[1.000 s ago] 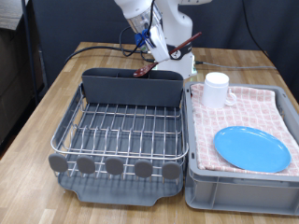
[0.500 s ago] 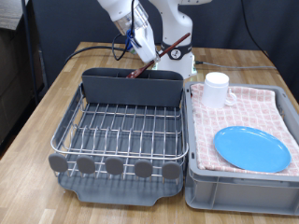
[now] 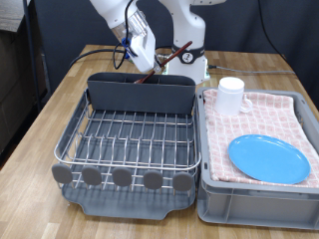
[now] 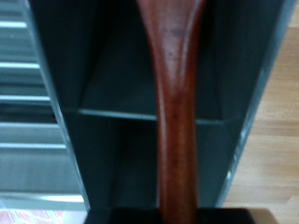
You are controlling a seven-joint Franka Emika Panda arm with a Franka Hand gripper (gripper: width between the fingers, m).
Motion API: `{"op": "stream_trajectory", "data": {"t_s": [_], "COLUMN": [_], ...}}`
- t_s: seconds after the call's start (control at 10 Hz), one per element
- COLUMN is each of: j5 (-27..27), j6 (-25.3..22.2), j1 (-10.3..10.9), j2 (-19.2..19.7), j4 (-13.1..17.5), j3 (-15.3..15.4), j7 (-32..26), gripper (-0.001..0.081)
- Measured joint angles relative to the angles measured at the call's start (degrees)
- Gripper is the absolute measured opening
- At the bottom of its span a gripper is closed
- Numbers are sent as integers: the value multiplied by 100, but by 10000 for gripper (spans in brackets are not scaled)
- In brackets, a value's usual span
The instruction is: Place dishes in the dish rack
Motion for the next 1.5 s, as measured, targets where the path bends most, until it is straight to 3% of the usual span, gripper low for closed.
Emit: {"op": "stream_trajectory", "data": {"t_s": [0.3, 0.4, 0.5, 0.6, 0.7, 0.8, 0.9, 1.0, 1.2, 1.5], "j5": [-303, -549, -737, -886, -1073, -1325, -1593, -1830, -2035, -2426], "j6": [367, 522, 674, 817, 945, 1061, 1184, 1304, 1368, 982], "j1": [-18, -41, -51, -57, -84, -134, -195, -258, -310, -469], "j2": [127, 131, 131, 131, 129, 119, 88, 37, -127, -533], "j4": [-32, -76, -131, -190, -236, -275, -312, -337, -349, -290], "j3": [159, 315, 471, 613, 773, 960, 1161, 1344, 1577, 1949], "j7": [299, 591, 885, 1170, 1496, 1869, 2237, 2548, 2882, 3412], "gripper": [127, 323, 323, 505, 505, 695, 695, 779, 798, 802]}}
